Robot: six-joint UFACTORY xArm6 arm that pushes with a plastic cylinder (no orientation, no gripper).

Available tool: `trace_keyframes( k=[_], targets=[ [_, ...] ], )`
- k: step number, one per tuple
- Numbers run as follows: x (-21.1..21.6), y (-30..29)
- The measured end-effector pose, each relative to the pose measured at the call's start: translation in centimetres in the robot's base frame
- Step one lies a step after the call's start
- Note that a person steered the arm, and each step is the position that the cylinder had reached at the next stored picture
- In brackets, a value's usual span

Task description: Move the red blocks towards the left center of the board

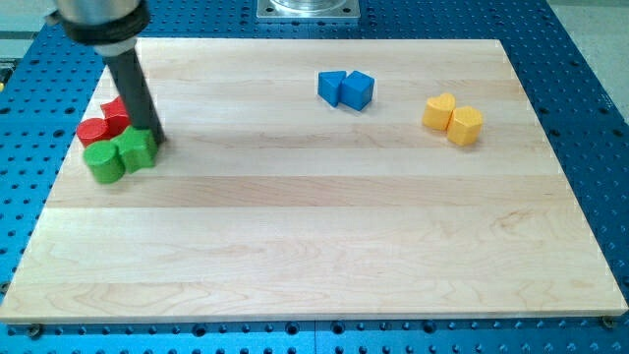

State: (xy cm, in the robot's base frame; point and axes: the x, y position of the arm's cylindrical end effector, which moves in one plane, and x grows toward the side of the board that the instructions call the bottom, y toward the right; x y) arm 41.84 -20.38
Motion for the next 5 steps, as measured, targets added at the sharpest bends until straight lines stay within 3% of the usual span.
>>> trace_keyframes(
  k=[2,3,5],
  targets=[
    [13.9,1.3],
    [13.2,-7.6],
    [6.9,-9.1]
  ],
)
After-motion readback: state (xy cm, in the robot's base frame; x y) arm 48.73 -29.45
